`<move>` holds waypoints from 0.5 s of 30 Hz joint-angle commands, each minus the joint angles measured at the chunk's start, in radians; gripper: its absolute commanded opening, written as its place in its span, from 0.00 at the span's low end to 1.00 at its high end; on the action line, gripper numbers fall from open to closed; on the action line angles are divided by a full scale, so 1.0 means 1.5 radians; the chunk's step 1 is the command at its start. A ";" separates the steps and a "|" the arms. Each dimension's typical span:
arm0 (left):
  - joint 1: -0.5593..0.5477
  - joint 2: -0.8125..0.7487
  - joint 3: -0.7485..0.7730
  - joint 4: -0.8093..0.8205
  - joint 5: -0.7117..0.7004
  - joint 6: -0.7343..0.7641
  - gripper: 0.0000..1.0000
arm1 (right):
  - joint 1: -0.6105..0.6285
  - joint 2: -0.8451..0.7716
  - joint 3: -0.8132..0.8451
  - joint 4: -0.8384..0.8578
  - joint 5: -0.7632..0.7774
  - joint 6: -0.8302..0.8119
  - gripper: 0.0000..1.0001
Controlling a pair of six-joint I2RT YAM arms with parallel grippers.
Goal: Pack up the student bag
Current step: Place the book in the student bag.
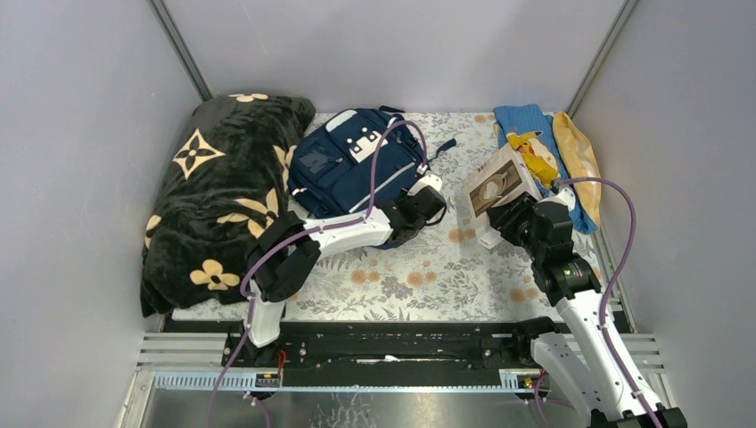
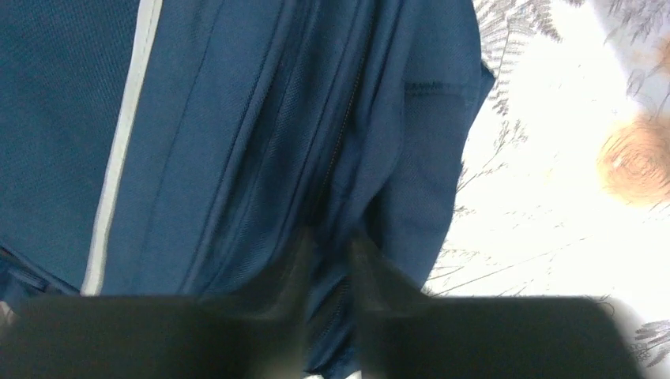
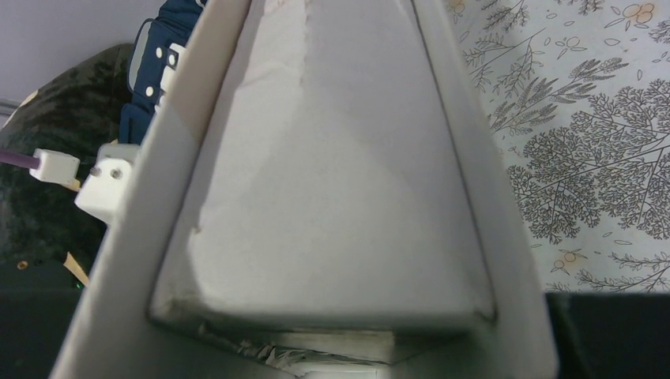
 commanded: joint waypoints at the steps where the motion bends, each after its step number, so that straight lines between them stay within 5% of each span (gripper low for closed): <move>1: 0.023 0.006 0.046 -0.026 -0.020 0.001 0.13 | -0.003 -0.004 0.019 0.057 -0.020 -0.003 0.07; 3: 0.036 -0.007 0.063 -0.046 -0.007 -0.002 0.00 | -0.003 -0.001 0.011 0.071 -0.049 -0.008 0.07; 15: 0.164 -0.209 0.148 -0.084 0.122 -0.037 0.00 | -0.003 0.047 -0.014 0.243 -0.266 0.022 0.08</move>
